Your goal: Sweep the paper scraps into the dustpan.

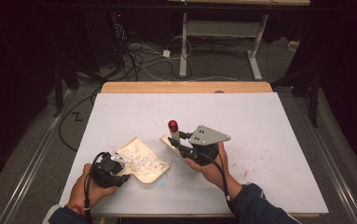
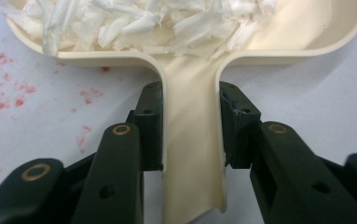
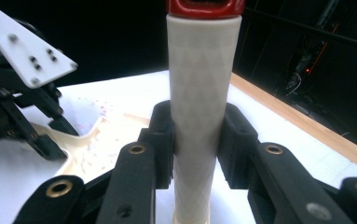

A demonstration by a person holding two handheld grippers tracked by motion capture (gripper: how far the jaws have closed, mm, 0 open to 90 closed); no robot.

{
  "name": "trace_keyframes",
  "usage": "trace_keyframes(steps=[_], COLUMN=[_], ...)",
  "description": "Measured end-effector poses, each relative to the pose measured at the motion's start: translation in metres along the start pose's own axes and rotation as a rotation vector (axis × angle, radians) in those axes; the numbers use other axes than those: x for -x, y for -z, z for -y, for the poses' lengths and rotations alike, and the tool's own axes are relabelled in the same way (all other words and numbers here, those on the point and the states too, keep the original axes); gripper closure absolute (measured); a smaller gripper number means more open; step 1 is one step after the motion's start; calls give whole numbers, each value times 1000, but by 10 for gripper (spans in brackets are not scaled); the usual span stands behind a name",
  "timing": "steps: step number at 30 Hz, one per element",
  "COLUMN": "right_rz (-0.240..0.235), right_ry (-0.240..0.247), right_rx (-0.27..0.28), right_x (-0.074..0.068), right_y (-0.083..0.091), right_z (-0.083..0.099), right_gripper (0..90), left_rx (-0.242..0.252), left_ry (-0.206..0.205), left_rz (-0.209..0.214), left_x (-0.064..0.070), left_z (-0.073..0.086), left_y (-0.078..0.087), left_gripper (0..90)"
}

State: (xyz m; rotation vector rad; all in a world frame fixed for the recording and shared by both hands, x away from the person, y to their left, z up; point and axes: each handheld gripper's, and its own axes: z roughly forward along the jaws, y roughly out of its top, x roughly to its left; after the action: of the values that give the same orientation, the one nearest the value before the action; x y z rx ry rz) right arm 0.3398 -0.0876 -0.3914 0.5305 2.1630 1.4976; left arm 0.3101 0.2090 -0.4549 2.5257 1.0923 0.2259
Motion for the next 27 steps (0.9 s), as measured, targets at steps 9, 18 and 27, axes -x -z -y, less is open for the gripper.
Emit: trace_keyframes(steps=[9,18,27], right_rz=[-27,-84,-72], right_ry=[-5,-32,-33], right_rx=[53,102,83], right_x=[-27,-24,-15], right_y=[-21,-23,-10], right_z=[-6,-17,-14], right_gripper=[705,705,704], left_rx=[-7,-5,-2], left_ry=[-21,-28,-31], left_rz=[-8,-12,-2], left_x=[8,11,9], left_z=[0,-1,-2], left_y=[3,2,0], left_gripper=[634,634,634])
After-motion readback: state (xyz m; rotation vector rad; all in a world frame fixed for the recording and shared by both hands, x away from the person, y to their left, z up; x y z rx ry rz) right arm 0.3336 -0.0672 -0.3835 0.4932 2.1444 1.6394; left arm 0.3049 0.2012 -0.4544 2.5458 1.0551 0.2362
